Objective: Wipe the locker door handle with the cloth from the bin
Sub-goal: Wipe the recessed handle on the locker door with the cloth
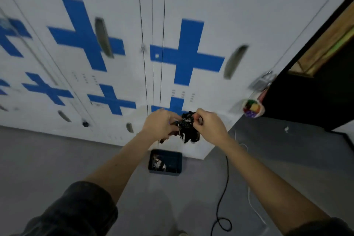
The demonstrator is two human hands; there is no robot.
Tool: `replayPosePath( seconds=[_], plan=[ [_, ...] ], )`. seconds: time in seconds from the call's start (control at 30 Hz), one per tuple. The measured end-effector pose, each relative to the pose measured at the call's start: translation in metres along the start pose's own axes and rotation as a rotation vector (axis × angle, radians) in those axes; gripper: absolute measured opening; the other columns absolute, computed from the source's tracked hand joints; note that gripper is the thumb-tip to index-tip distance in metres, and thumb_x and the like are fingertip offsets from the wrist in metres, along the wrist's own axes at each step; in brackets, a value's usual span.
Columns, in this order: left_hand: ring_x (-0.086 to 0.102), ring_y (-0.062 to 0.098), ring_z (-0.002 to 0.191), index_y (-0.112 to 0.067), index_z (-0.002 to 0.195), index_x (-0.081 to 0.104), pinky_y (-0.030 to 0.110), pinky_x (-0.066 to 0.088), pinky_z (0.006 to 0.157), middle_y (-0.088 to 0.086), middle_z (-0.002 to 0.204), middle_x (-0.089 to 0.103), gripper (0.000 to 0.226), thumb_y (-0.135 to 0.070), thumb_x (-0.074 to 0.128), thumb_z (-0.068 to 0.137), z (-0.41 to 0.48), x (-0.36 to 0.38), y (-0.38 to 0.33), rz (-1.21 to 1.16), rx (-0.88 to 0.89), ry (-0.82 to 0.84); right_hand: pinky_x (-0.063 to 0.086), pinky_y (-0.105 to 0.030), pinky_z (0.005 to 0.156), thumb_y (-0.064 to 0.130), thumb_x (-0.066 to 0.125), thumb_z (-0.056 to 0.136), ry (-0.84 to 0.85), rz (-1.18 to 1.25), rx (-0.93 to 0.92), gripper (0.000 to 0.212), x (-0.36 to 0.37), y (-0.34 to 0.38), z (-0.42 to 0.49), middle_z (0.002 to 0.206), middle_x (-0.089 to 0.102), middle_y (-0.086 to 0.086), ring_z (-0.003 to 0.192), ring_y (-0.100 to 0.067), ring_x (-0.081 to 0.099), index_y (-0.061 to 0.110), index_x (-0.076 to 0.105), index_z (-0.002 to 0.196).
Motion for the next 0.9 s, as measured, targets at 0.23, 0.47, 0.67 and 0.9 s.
replayPosePath(
  seconds=[0.23, 0.47, 0.67, 0.9],
  plan=[
    [0.052, 0.017, 0.09, -0.02, 0.095, 0.07, 0.025, 0.034, 0.077, -0.003, 0.085, 0.07, 0.022, -0.034, 0.069, 0.079, -0.044, -0.186, -0.149, 0.19, 0.388, -0.329, 0.049, -0.043, 0.056, 0.005, 0.057, 0.083, -0.257, 0.011, -0.058, 0.016, -0.192, 0.114, -0.02, 0.084, 0.068, -0.017, 0.057, -0.028, 0.054, 0.015, 0.047, 0.074],
    [0.055, 0.021, 0.073, -0.014, 0.087, 0.068, 0.033, 0.042, 0.068, 0.002, 0.065, 0.066, 0.024, -0.037, 0.069, 0.079, -0.064, -0.27, -0.229, 0.204, 0.668, -0.612, 0.05, -0.037, 0.058, 0.009, 0.058, 0.084, -0.483, -0.039, -0.097, 0.021, -0.316, 0.181, -0.024, 0.084, 0.07, -0.013, 0.06, -0.029, 0.06, 0.02, 0.045, 0.072],
    [0.052, 0.009, 0.076, -0.019, 0.073, 0.068, 0.028, 0.044, 0.07, -0.014, 0.061, 0.058, 0.025, -0.043, 0.073, 0.072, -0.062, -0.296, -0.254, 0.064, 0.733, -0.585, 0.054, -0.04, 0.065, 0.01, 0.058, 0.084, -0.609, -0.039, -0.101, 0.016, -0.357, 0.197, -0.023, 0.093, 0.07, -0.005, 0.065, -0.022, 0.061, 0.017, 0.05, 0.073],
    [0.05, 0.007, 0.083, -0.018, 0.079, 0.068, 0.029, 0.04, 0.08, -0.015, 0.077, 0.057, 0.026, -0.04, 0.055, 0.088, -0.036, -0.326, -0.267, -0.086, 0.767, -0.454, 0.052, -0.032, 0.059, 0.004, 0.057, 0.086, -0.752, 0.001, -0.164, 0.015, -0.39, 0.208, -0.011, 0.098, 0.069, -0.002, 0.059, -0.02, 0.061, 0.01, 0.049, 0.074]
  ],
)
Point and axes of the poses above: each hand's wrist, its own z-axis towards the middle knuckle, its own x-axis out of the palm, y = z × x, the point moved 2 cm from there along z, towards the middle knuckle
